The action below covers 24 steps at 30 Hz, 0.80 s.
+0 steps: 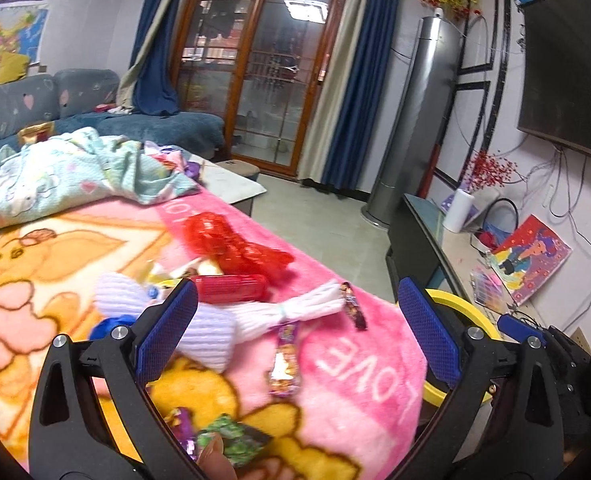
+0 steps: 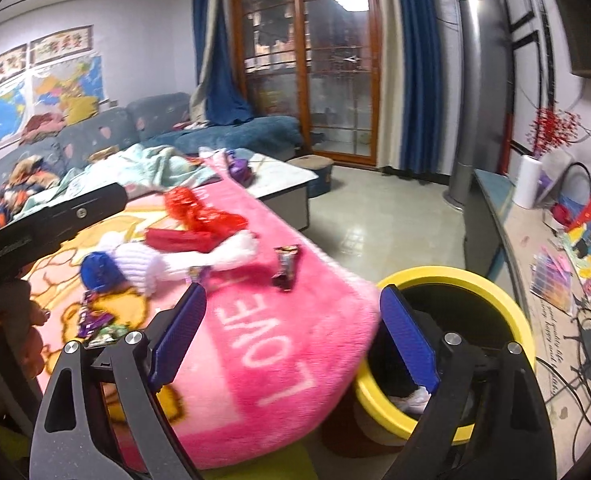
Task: Collect trash
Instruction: 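Move both tools back over the trash on the blanket, then grasp the blue glove with the left tool while the right tool grasps the purple candy wrapper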
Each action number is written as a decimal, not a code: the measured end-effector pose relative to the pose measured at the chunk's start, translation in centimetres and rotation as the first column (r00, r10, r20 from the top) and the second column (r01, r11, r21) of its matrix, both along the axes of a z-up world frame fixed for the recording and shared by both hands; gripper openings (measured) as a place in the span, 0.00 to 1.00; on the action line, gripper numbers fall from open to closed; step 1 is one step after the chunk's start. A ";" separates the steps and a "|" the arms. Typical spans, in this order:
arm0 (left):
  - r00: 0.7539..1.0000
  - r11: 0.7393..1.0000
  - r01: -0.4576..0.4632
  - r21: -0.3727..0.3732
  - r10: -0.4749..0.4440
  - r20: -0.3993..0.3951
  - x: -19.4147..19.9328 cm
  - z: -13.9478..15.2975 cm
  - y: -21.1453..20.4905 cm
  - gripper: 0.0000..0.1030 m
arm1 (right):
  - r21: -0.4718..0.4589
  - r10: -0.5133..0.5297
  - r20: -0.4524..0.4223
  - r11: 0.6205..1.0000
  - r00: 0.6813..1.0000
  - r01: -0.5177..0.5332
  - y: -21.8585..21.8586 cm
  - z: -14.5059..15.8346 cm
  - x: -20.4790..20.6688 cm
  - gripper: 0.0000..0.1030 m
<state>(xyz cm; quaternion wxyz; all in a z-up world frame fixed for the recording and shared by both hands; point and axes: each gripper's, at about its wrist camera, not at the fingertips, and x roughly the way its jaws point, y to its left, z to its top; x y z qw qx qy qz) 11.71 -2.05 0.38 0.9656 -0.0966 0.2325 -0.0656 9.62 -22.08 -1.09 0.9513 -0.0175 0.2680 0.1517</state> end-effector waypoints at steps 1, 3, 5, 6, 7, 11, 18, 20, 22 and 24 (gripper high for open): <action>1.000 1.000 -0.008 -0.001 0.008 -0.001 -0.2 0.0 0.3 0.89 | -0.001 0.009 -0.004 1.000 1.000 -0.009 0.5 -0.1 0.0 0.83; 1.000 1.000 -0.028 -0.005 0.028 -0.004 -0.3 -0.2 1.3 0.89 | 0.002 0.029 -0.011 1.000 1.000 -0.029 1.2 0.0 0.0 0.84; 0.999 0.999 -0.044 -0.010 0.044 -0.006 -0.5 -0.2 2.1 0.89 | -0.002 0.050 -0.017 0.999 0.999 -0.050 2.3 0.0 0.2 0.84; 0.998 0.998 -0.058 -0.014 0.058 -0.009 -0.5 -0.3 2.7 0.89 | 0.000 0.058 -0.021 0.998 0.998 -0.058 2.7 -0.1 0.3 0.84; 0.998 0.997 -0.069 -0.017 0.069 -0.011 -0.5 -0.3 3.2 0.89 | 0.002 0.065 -0.024 0.998 0.998 -0.065 3.1 -0.1 0.3 0.84; 0.994 0.993 -0.111 -0.031 0.110 -0.018 -0.8 -0.5 5.1 0.89 | -0.006 0.105 -0.039 0.994 0.994 -0.105 5.0 -0.4 0.7 0.84; 0.981 0.981 -0.187 -0.044 0.185 -0.052 -1.0 -1.6 8.5 0.89 | -0.024 0.142 -0.081 0.989 0.987 -0.145 7.8 -1.7 2.1 0.84; 0.978 0.978 -0.202 -0.051 0.199 -0.063 -1.0 -1.9 9.3 0.89 | -0.026 0.147 -0.097 0.988 0.984 -0.150 8.3 -2.1 2.7 0.83; 0.974 0.974 -0.218 -0.055 0.213 -0.081 -0.8 -2.4 10.1 0.89 | -0.022 0.148 -0.119 0.988 0.982 -0.152 8.8 -2.6 3.4 0.83; 0.970 0.971 -0.229 -0.070 0.221 -0.107 -0.7 -3.1 11.0 0.89 | -0.020 0.148 -0.134 0.988 0.980 -0.152 9.1 -3.1 4.0 0.83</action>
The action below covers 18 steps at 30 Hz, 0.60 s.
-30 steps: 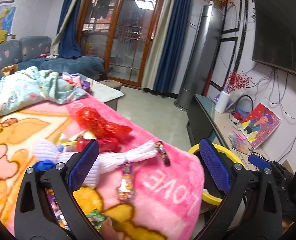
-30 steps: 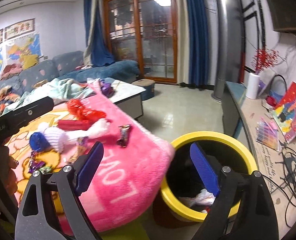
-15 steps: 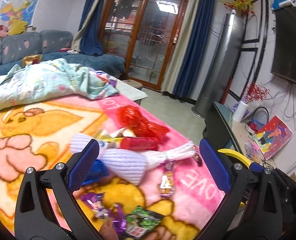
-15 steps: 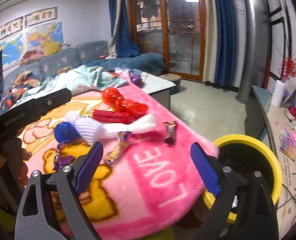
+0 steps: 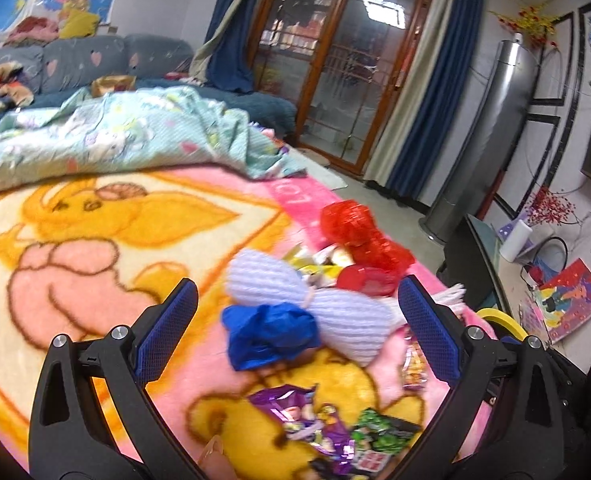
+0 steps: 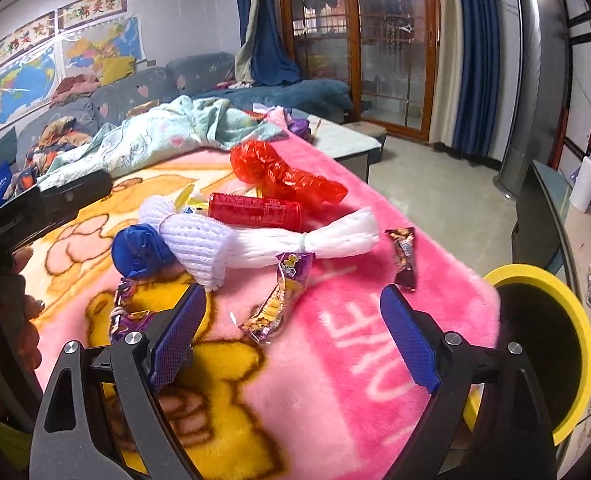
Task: Collect trash
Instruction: 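Grasp the blue glove with the left tool while the right tool grasps the purple candy wrapper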
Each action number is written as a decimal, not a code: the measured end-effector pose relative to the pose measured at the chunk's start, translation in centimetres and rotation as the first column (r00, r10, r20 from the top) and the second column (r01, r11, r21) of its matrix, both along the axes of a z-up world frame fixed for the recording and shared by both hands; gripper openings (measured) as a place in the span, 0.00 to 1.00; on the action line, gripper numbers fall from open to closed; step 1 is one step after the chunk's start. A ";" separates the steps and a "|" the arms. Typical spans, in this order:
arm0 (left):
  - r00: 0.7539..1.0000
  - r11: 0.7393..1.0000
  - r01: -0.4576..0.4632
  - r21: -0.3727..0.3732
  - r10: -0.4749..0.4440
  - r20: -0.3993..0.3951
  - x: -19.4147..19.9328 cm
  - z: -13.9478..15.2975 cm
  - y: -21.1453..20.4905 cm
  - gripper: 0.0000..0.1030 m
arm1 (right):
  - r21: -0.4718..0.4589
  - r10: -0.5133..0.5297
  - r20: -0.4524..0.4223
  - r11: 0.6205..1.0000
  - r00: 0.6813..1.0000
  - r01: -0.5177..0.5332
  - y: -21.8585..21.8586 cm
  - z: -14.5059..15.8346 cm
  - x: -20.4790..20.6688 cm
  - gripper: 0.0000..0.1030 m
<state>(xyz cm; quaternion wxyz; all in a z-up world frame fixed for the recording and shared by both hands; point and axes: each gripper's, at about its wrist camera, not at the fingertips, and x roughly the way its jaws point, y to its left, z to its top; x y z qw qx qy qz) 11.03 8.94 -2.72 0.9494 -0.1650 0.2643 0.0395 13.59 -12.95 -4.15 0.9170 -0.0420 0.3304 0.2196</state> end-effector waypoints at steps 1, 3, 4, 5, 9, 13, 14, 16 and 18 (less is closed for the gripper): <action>1.000 1.000 -0.002 -0.013 0.002 -0.009 0.1 -0.3 0.4 0.89 | -0.002 -0.001 -0.006 1.000 1.000 0.001 0.2 -0.2 0.3 0.83; 0.999 0.999 -0.008 -0.037 0.006 -0.036 0.5 -1.1 1.1 0.89 | -0.010 -0.002 -0.023 1.000 1.000 0.002 0.6 -0.9 1.2 0.83; 0.999 0.999 -0.009 -0.044 0.007 -0.048 0.7 -1.5 1.4 0.89 | -0.006 -0.005 -0.031 1.000 0.999 0.005 0.6 -1.1 1.4 0.83; 0.998 0.999 -0.006 -0.053 0.003 -0.058 0.8 -1.8 1.5 0.89 | -0.007 -0.008 -0.041 1.000 0.999 0.007 0.8 -1.4 1.8 0.83; 0.994 0.993 0.008 -0.116 -0.021 -0.104 1.5 -3.3 1.9 0.89 | -0.017 -0.022 -0.081 1.000 0.996 0.021 1.0 -2.5 3.1 0.83; 0.991 0.987 0.026 -0.158 -0.046 -0.126 2.1 -4.3 2.2 0.84 | -0.006 -0.028 -0.131 1.000 0.991 0.027 1.3 -3.5 4.2 0.79; 0.990 0.985 0.028 -0.168 -0.050 -0.130 2.2 -4.5 2.2 0.83 | -0.004 -0.027 -0.143 1.000 0.989 0.026 1.4 -3.7 4.5 0.78; 0.989 0.981 0.028 -0.191 -0.056 -0.140 2.4 -4.9 2.4 0.80 | 0.006 -0.022 -0.167 1.000 0.986 0.024 1.7 -4.2 4.9 0.72; 0.987 0.977 0.025 -0.211 -0.058 -0.152 2.6 -5.3 2.7 0.73 | 0.015 -0.013 -0.192 1.000 0.981 0.016 1.9 -4.5 5.2 0.66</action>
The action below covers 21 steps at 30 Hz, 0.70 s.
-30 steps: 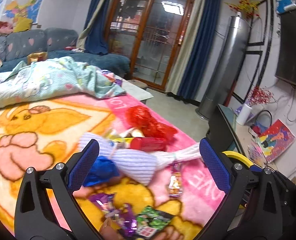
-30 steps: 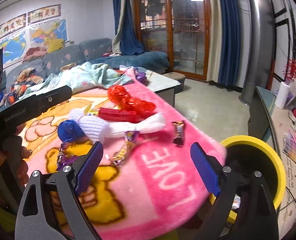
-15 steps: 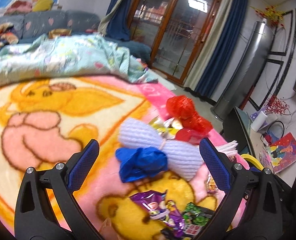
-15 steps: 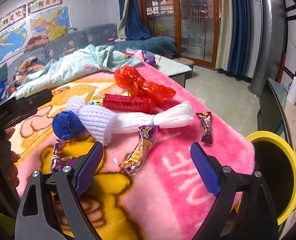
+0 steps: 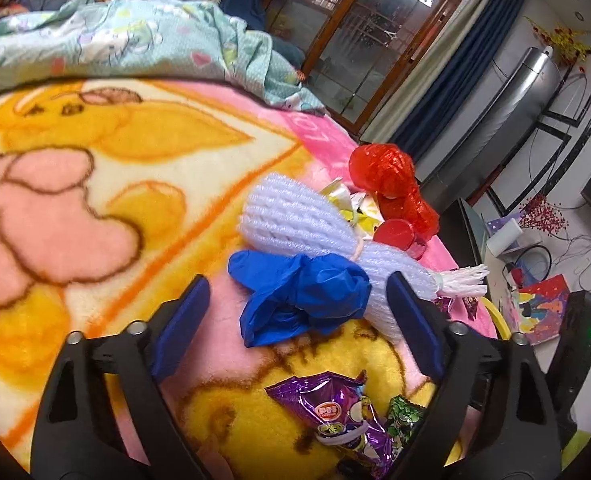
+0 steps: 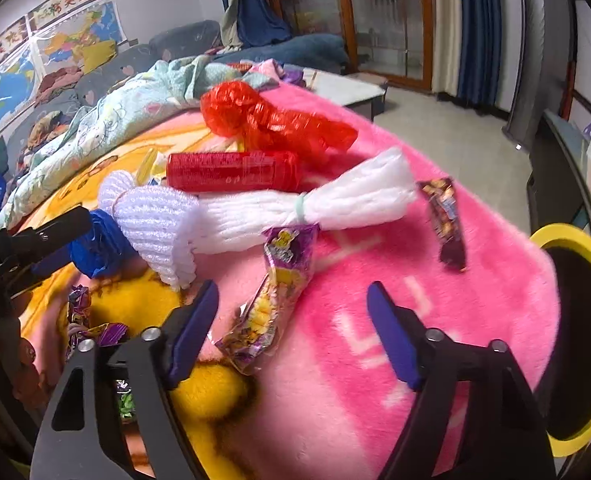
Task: Collect trash
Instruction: 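Grasp the blue glove with the left tool while the right tool grasps the purple candy wrapper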
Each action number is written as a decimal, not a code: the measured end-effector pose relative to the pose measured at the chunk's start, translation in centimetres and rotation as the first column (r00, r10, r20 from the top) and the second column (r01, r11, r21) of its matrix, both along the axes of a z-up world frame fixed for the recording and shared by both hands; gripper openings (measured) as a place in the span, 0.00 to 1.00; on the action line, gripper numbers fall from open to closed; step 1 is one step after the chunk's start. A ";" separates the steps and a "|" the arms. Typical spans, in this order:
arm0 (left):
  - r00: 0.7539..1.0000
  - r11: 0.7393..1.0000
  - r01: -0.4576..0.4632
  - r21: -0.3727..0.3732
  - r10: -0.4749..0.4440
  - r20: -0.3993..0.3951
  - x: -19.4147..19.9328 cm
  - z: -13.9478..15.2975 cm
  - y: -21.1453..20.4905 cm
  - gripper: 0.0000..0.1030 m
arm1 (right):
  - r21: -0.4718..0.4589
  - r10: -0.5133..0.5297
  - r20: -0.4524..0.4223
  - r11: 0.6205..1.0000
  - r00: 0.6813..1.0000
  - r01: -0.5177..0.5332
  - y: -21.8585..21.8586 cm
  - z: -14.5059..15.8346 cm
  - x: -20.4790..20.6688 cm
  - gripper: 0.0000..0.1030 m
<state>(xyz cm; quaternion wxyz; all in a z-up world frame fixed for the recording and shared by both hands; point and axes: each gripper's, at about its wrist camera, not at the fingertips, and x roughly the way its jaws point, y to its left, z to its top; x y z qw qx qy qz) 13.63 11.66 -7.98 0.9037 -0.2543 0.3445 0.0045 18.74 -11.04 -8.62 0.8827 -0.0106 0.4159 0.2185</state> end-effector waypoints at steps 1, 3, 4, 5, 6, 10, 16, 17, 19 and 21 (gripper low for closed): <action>1.000 1.000 0.001 -0.010 -0.001 -0.004 0.1 -0.1 0.1 0.69 | 0.006 0.005 -0.015 1.000 1.000 -0.005 0.1 -0.2 0.1 0.61; 1.000 1.000 0.006 -0.025 -0.007 -0.012 0.2 -0.4 0.2 0.67 | -0.007 0.009 0.000 1.000 1.000 -0.009 0.3 -0.5 -0.3 0.59; 1.000 0.999 0.009 -0.030 -0.010 -0.016 0.2 -0.5 0.2 0.60 | -0.015 0.013 0.006 1.000 1.000 -0.013 0.3 -0.6 -0.4 0.56; 1.000 0.999 0.014 -0.034 -0.014 -0.019 0.3 -0.6 0.1 0.52 | -0.028 0.017 0.013 0.999 1.000 -0.016 0.3 -0.6 -0.5 0.52; 0.999 0.999 0.021 -0.037 -0.022 -0.023 0.4 -0.7 0.0 0.49 | -0.039 0.019 0.022 0.999 1.000 -0.018 0.3 -0.7 -0.7 0.50; 0.999 0.999 0.032 -0.042 -0.034 -0.038 0.4 -1.0 -0.2 0.35 | -0.054 0.018 0.031 0.998 0.999 -0.016 -0.4 -0.7 -1.1 0.36; 0.999 0.996 0.018 -0.082 -0.021 -0.043 0.2 -1.3 0.6 0.19 | -0.058 0.035 0.032 0.998 0.999 -0.033 -0.5 -0.5 -1.7 0.24; 0.999 0.996 0.015 -0.083 -0.019 -0.042 0.1 -1.3 0.6 0.17 | -0.059 0.040 0.031 0.998 0.999 -0.038 -0.5 -0.5 -1.8 0.24; 0.999 0.997 0.012 -0.081 -0.015 -0.037 -0.2 -1.1 0.7 0.14 | -0.061 0.052 0.030 0.997 0.998 -0.050 -0.3 -0.4 -2.1 0.23; 0.999 0.997 0.008 -0.077 -0.010 -0.031 -0.3 -0.9 0.8 0.13 | -0.058 0.062 0.024 0.996 0.998 -0.060 -0.3 -0.3 -2.3 0.23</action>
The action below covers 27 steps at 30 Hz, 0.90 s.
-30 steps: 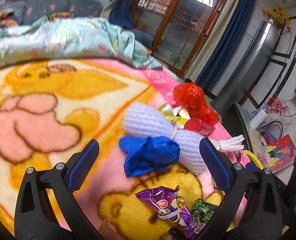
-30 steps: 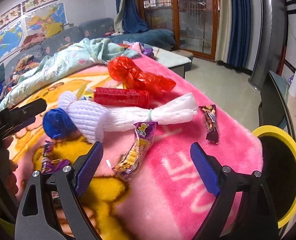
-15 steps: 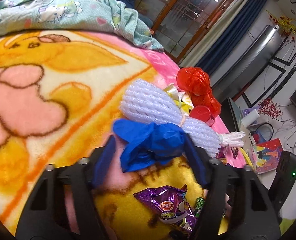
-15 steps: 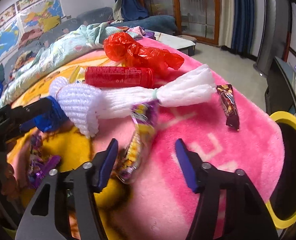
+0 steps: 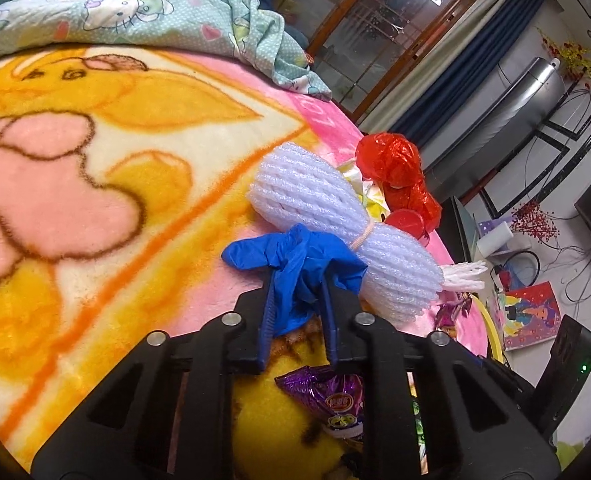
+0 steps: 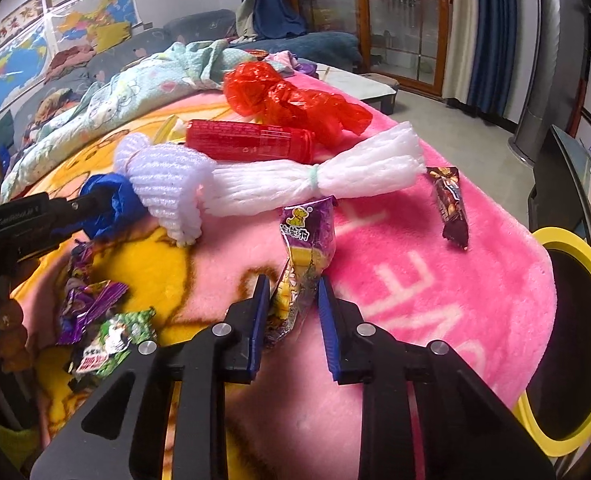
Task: Collect trash
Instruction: 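Grasp the blue glove with the left tool while the right tool grasps the purple candy wrapper, then carry the blue glove and purple wrapper with both tools over the yellow bin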
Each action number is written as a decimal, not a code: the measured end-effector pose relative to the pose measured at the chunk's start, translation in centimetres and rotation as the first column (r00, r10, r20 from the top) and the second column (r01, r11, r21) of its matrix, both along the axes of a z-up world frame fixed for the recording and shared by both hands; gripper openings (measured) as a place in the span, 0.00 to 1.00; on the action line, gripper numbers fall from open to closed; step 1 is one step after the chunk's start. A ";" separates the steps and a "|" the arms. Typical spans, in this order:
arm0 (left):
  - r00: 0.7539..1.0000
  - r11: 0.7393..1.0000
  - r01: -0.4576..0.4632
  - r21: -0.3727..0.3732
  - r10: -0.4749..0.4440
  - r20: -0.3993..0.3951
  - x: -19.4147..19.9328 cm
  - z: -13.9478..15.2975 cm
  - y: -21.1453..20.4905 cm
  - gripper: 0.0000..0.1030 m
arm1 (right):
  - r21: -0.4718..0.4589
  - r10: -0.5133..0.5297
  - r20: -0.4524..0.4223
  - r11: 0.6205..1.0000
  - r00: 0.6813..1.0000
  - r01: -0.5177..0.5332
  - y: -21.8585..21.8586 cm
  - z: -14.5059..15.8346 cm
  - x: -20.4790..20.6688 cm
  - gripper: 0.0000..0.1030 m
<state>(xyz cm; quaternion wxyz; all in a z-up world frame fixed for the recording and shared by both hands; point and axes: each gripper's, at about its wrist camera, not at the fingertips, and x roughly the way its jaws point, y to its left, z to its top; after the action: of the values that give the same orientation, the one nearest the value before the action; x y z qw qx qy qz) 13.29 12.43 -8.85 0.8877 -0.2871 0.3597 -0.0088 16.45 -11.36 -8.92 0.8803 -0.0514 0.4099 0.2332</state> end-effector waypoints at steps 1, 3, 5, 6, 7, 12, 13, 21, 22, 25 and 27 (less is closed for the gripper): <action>1.000 1.000 -0.004 0.003 0.004 0.003 -0.2 0.2 0.1 0.12 | 0.003 0.007 -0.004 1.000 1.000 -0.007 -0.1 0.1 -0.2 0.22; 1.000 1.000 -0.011 0.006 0.011 0.008 -0.5 0.5 0.3 0.11 | 0.007 0.017 -0.008 1.000 1.000 -0.017 0.0 0.3 -0.4 0.21; 1.000 1.000 -0.018 0.017 0.018 0.019 -1.0 1.0 0.4 0.10 | 0.011 0.030 -0.011 0.999 0.999 -0.030 -0.1 0.5 -0.6 0.19; 1.000 1.000 -0.020 0.023 0.020 0.023 -1.2 1.2 0.4 0.09 | 0.014 0.037 -0.013 0.999 0.999 -0.037 -0.1 0.6 -0.8 0.19; 0.999 0.999 -0.026 0.029 0.025 0.029 -1.5 1.5 0.5 0.09 | 0.016 0.041 -0.013 0.999 0.999 -0.041 -0.1 0.7 -0.9 0.19; 0.998 0.998 -0.030 0.057 0.026 0.064 -2.5 3.0 0.3 0.09 | 0.030 0.065 -0.002 0.997 0.998 -0.065 -0.1 1.7 -1.5 0.15; 0.997 0.998 -0.029 0.059 0.025 0.073 -2.7 3.3 0.2 0.09 | 0.035 0.068 0.002 0.997 0.998 -0.068 -0.2 1.9 -1.7 0.15; 0.990 0.996 0.011 0.091 -0.024 0.139 -3.3 5.8 -1.7 0.08 | 0.067 0.068 0.036 0.995 0.997 -0.071 -1.1 3.7 -2.2 0.14; 0.989 0.995 0.021 0.093 -0.034 0.146 -3.4 6.0 -2.0 0.08 | 0.073 0.067 0.038 0.995 0.997 -0.070 -1.2 4.0 -2.2 0.14; 0.985 0.993 0.046 0.106 -0.063 0.163 -3.5 6.7 -3.2 0.08 | 0.084 0.063 0.048 0.994 0.997 -0.066 -1.5 4.6 -2.1 0.14; 0.982 0.992 0.063 0.111 -0.081 0.171 -3.6 7.0 -3.9 0.08 | 0.092 0.060 0.055 0.994 0.997 -0.065 -1.8 5.0 -2.2 0.14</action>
<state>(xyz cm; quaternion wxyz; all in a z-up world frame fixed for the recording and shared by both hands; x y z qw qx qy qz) 9.65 8.56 -1.81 0.9289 -0.2249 0.2904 -0.0471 14.27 -13.16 -3.88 0.8844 -0.0287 0.3737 0.2781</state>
